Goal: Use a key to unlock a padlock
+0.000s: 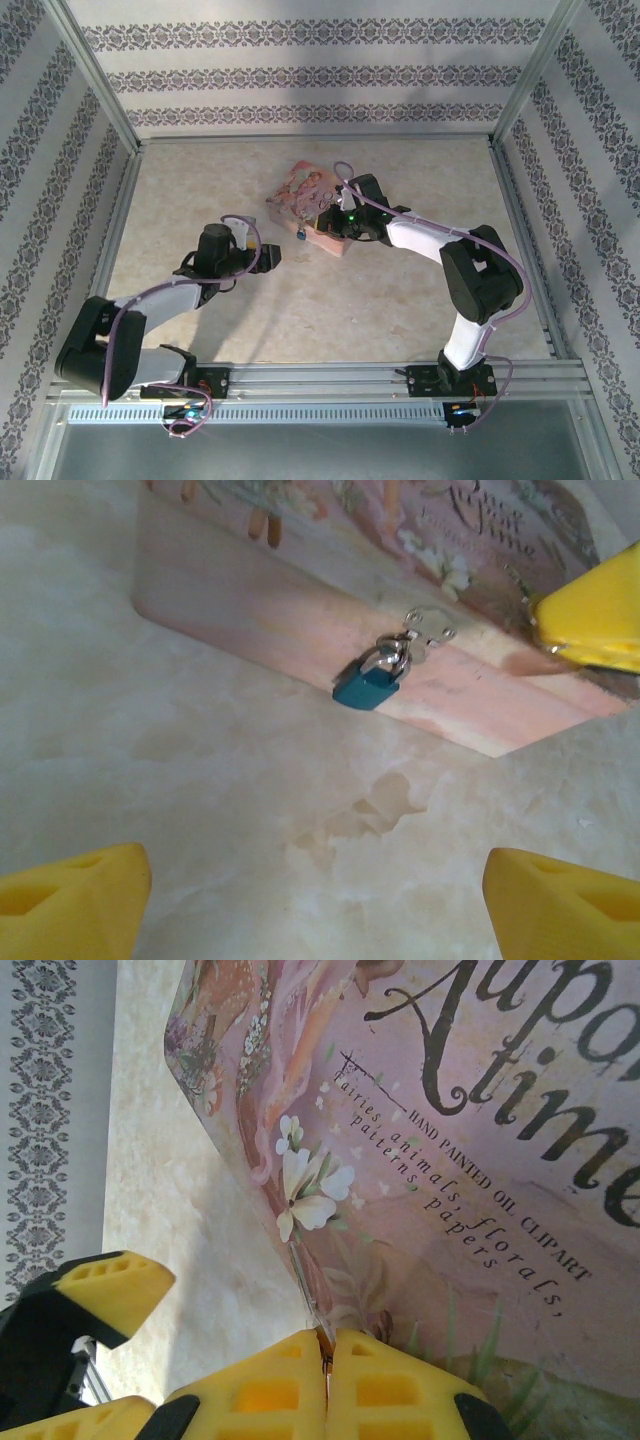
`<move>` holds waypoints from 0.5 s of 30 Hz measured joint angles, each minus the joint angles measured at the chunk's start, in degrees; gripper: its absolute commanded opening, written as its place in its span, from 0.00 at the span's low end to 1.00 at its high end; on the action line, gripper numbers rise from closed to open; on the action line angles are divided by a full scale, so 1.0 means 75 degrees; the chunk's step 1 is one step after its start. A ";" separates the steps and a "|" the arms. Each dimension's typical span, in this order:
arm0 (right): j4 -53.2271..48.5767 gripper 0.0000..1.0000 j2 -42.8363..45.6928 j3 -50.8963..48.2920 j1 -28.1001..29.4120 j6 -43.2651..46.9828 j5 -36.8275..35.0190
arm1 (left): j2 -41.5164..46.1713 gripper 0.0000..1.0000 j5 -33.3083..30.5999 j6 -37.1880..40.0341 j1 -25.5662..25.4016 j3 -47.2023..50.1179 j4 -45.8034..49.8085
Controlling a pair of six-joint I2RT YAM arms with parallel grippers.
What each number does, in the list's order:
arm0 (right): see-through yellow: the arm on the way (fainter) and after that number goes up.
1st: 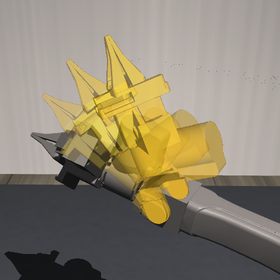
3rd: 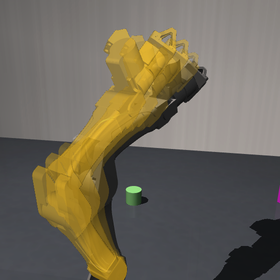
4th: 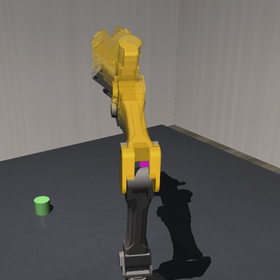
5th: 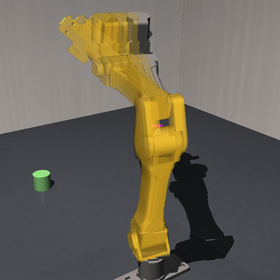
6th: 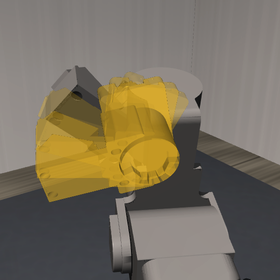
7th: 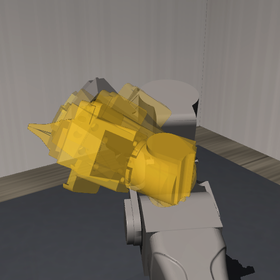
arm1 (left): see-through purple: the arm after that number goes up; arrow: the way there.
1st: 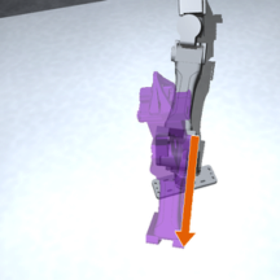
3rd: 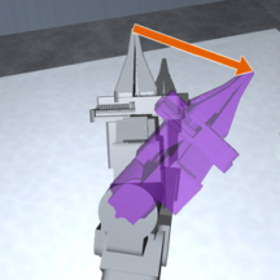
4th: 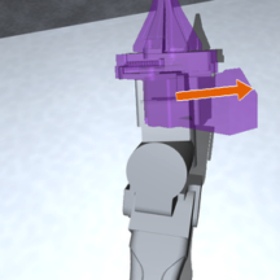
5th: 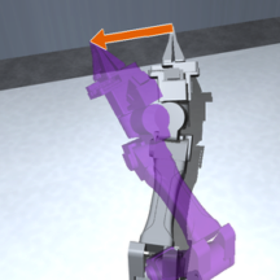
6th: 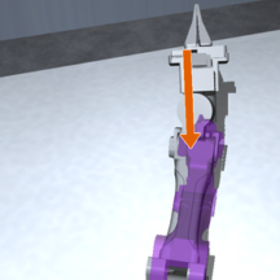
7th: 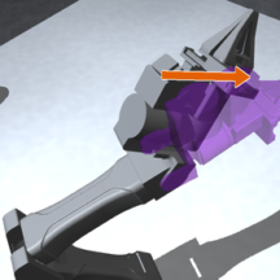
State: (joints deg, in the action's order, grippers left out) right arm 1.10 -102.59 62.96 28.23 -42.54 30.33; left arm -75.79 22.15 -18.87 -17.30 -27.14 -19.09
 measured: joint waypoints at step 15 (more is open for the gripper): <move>-0.0006 0.00 -0.0032 0.0020 0.0003 0.0012 0.0026 | -0.2203 0.81 0.1577 -0.0085 0.0417 -0.0338 -0.1711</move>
State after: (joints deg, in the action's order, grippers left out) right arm 1.06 -102.83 63.11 28.25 -42.46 30.52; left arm -92.31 33.98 -19.51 -14.17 -29.67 -31.92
